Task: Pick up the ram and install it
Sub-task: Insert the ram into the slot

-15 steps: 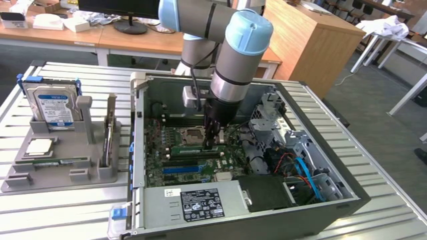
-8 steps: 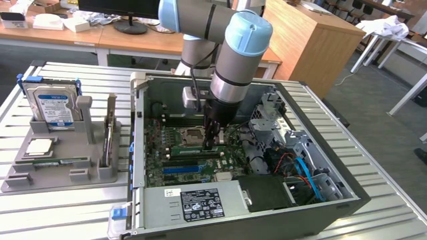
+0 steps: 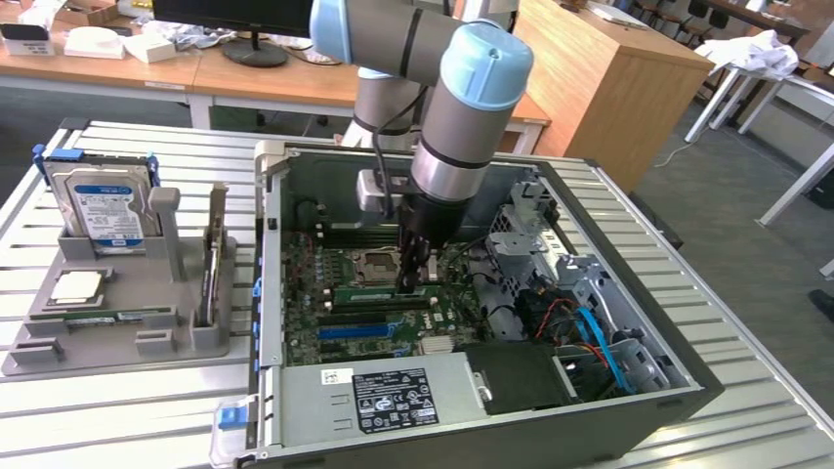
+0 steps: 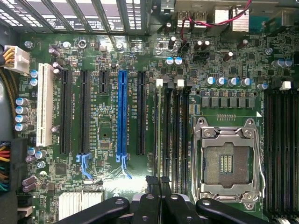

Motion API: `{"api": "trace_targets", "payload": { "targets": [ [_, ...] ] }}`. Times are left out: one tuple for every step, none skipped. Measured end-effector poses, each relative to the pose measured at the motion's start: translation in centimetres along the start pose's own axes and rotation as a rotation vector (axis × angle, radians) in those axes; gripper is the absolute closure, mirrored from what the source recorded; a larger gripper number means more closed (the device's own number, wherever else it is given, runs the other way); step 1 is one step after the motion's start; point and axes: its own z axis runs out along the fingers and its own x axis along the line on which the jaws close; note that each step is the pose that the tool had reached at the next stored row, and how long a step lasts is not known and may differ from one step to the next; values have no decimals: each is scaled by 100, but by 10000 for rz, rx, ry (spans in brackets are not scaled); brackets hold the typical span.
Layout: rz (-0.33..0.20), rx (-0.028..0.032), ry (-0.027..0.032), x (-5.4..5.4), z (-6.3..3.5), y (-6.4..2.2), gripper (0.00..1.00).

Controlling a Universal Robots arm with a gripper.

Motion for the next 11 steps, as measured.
{"api": "trace_targets", "payload": {
  "targets": [
    [0,-12,1,0,0,-2,89],
    [1,-30,3,0,0,-5,89],
    [2,-53,8,-1,1,-8,89],
    [2,-72,13,0,0,-10,89],
    [3,-75,13,0,0,-10,89],
    [1,-77,15,1,1,-10,89],
    [2,-76,14,0,4,-7,89],
    [2,-77,14,0,4,-7,89],
    [2,-77,14,0,4,-7,89],
    [2,-76,14,0,4,-7,89],
    [2,-76,13,0,6,-7,89]
  ]
}}
